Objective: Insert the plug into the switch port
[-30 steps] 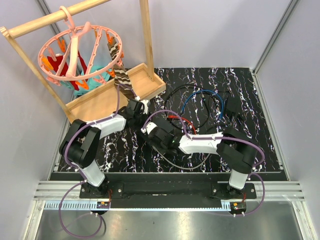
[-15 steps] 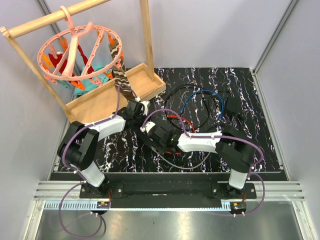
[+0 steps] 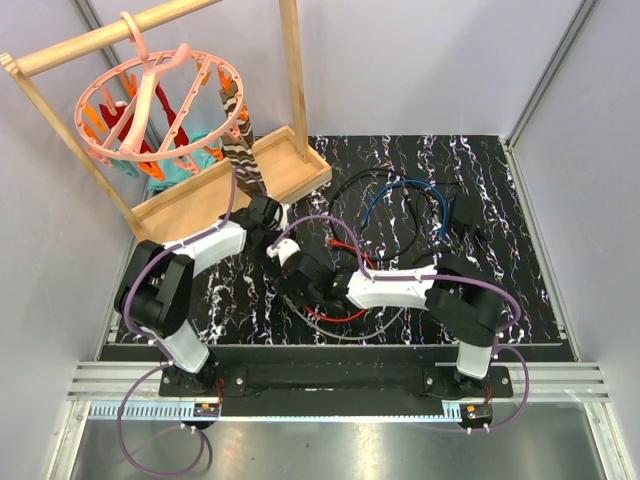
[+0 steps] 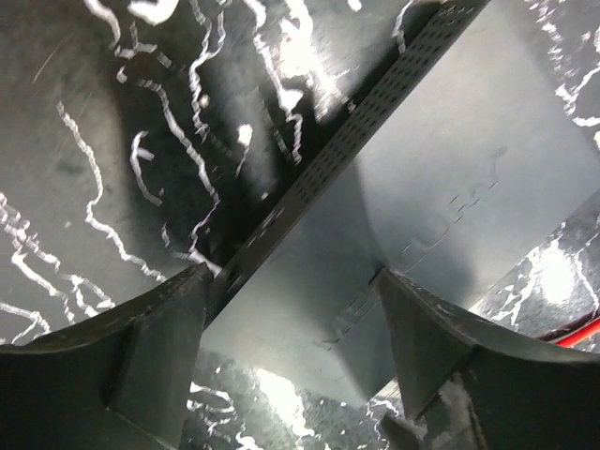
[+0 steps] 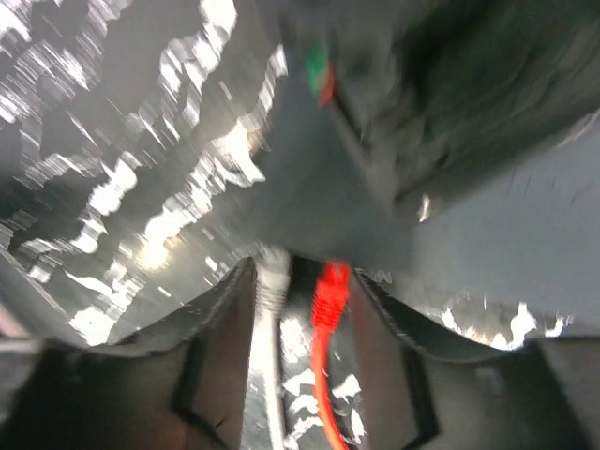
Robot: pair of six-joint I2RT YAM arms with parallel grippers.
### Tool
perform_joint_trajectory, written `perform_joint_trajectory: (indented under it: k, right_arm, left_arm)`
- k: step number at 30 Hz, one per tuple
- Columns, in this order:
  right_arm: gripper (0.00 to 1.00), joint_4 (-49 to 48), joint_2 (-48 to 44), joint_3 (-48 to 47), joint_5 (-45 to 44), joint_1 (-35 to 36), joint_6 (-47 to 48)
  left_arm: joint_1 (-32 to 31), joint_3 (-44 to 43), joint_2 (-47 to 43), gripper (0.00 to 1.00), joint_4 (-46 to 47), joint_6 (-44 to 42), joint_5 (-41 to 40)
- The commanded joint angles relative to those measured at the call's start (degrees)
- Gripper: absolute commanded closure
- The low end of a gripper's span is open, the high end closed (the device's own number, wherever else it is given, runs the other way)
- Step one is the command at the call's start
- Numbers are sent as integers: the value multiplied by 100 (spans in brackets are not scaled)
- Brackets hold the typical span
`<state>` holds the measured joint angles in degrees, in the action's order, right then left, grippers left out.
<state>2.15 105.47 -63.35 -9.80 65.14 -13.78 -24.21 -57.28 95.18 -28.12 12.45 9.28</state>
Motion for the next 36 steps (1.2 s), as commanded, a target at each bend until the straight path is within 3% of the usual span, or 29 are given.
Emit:
perform_joint_trajectory:
  k: [1,7,12,15,22,26,36]
  right_arm:
    - [43,-16,-692,-309,-346,-10,50]
    - [28,1128,-1887,-90,-400,-747,472]
    - [18,1410,-2399,51,56,-2171,1351]
    - [18,1428,-2251,-89,469,-3049,1650]
    - [18,1656,-760,-1177,725,-3868,1476]
    - [22,1815,69,-1811,681,-3957,765]
    - [39,2403,1694,-3182,85,-3966,-283]
  left_arm:
    - [118,23,-385,19,-423,-120,-461]
    - [188,137,-1237,10,-300,-15,-743]
    - [188,471,-2440,5,-133,214,-770]
    - [188,831,-3240,1,-18,241,-629]
    - [180,1736,-4849,1,219,65,-733]
    - [188,2088,-5534,1,464,-49,-901]
    - [179,2072,-5369,1,518,-172,-1148]
